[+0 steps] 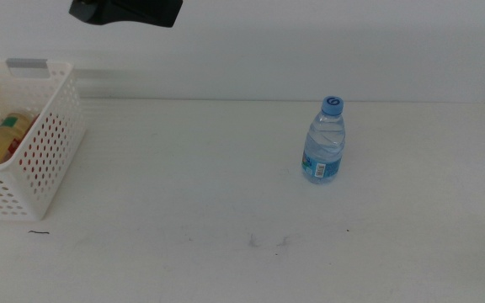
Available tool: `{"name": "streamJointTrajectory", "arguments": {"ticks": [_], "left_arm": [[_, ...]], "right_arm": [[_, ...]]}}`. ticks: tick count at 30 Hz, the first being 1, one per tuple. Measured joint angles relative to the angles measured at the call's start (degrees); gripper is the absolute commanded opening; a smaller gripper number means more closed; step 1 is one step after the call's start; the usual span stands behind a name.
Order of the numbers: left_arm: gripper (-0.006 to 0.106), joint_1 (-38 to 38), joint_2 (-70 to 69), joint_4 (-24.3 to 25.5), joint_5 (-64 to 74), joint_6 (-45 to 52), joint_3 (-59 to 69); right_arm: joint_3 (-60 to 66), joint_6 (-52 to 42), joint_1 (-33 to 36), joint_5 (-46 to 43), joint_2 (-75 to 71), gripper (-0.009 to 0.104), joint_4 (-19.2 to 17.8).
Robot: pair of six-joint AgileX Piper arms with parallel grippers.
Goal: Use arms to grab the bottles and put them into the dustbin to the left of the table.
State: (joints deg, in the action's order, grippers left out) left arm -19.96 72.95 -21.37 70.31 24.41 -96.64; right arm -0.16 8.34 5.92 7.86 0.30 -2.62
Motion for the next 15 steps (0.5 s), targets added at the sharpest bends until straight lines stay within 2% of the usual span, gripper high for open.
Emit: {"name": "streamJointTrajectory", "arguments": {"ticks": [5, 7, 9, 12, 15], "left_arm": [[0.094, 0.0, 0.0, 0.1, 0.0, 0.0, 0.0], [0.094, 0.0, 0.0, 0.3, 0.0, 0.0, 0.0], [0.094, 0.0, 0.0, 0.5, 0.0, 0.0, 0.0], [0.094, 0.0, 0.0, 0.7, 0.0, 0.0, 0.0], [0.094, 0.0, 0.0, 1.0, -0.5, 0.0, 0.0]], "right_arm": [[0.0, 0.0, 0.0, 0.0, 0.0, 0.089, 1.7], [-0.7, 0.0, 0.0, 0.2, 2.2, 0.089, 3.2], [-2.9, 0.0, 0.0, 0.7, 6.4, 0.089, 3.1], [-7.9, 0.0, 0.0, -0.6, 14.6, 0.089, -0.2], [-12.0, 0.0, 1.6, -7.3, 24.7, 0.089, -4.8]]}}
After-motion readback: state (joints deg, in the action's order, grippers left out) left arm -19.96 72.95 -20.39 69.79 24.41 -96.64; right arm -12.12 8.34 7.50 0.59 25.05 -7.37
